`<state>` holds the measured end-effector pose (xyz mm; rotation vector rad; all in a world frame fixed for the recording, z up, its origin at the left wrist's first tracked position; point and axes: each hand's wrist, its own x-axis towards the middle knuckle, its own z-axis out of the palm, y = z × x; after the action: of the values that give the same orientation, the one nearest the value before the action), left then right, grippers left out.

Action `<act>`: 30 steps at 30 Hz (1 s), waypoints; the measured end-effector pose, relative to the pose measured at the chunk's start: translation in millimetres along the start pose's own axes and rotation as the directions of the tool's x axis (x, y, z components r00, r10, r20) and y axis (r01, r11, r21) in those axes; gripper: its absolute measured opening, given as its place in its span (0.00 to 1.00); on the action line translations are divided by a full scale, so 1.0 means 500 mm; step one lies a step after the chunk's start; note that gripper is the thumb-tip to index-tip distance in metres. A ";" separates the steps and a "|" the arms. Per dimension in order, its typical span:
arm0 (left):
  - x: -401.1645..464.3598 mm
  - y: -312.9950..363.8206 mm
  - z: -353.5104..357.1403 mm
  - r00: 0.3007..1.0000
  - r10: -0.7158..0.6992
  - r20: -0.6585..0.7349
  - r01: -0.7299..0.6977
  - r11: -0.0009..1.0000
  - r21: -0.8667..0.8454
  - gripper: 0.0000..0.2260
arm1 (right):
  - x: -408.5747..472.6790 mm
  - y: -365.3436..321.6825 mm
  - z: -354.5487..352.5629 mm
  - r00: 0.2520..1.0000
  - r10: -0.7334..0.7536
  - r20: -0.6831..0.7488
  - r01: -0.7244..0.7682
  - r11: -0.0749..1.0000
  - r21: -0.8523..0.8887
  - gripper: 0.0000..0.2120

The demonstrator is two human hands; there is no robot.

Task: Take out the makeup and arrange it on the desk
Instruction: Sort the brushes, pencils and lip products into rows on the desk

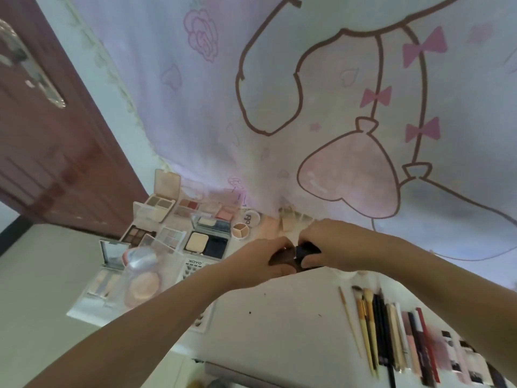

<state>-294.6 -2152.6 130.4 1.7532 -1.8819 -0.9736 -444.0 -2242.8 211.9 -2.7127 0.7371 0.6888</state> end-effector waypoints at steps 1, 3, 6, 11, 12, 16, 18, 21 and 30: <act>-0.009 -0.003 -0.004 1.000 0.000 0.027 -0.001 1.000 0.015 0.12 | -0.003 -0.009 -0.001 0.999 -0.016 0.028 0.016 1.000 -0.001 0.13; -0.023 -0.004 -0.008 0.998 0.012 0.069 -0.012 1.000 0.003 0.11 | -0.008 -0.026 0.003 0.998 -0.041 0.049 0.040 0.999 0.016 0.13; -0.047 -0.035 -0.009 0.994 0.014 0.113 -0.014 1.000 0.000 0.10 | -0.026 -0.015 0.016 0.998 -0.022 0.059 0.019 0.998 0.062 0.11; -0.096 -0.135 0.007 0.973 -0.229 0.003 0.225 0.956 -0.186 0.07 | -0.054 0.055 0.045 0.992 0.121 -0.034 -0.092 0.882 0.462 0.04; -0.090 -0.137 0.017 0.964 -0.264 -0.040 0.243 0.930 -0.276 0.07 | -0.039 0.051 0.062 0.988 0.142 -0.056 -0.086 0.820 0.566 0.05; -0.040 -0.147 0.043 0.899 -0.375 -0.226 0.279 0.888 -0.365 0.09 | 0.068 0.017 0.159 0.930 0.342 -0.138 -0.139 0.673 0.726 0.08; -0.024 -0.167 0.046 0.841 -0.423 -0.338 0.318 0.891 -0.325 0.10 | 0.122 0.002 0.205 0.881 0.459 -0.114 -0.193 0.569 0.799 0.10; -0.009 -0.187 0.044 0.774 -0.486 -0.406 0.394 0.871 -0.293 0.10 | 0.197 -0.032 0.252 0.864 0.498 -0.081 -0.202 0.488 0.849 0.12; 0.031 -0.224 0.059 0.727 -0.539 -0.426 0.396 0.835 -0.382 0.13 | 0.304 -0.081 0.303 0.823 0.546 -0.155 -0.187 0.519 0.834 0.16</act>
<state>-238.3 -2158.5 27.9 2.1009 -0.9300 -0.7514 -363.9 -2218.5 10.1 -1.8304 1.3701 -0.1858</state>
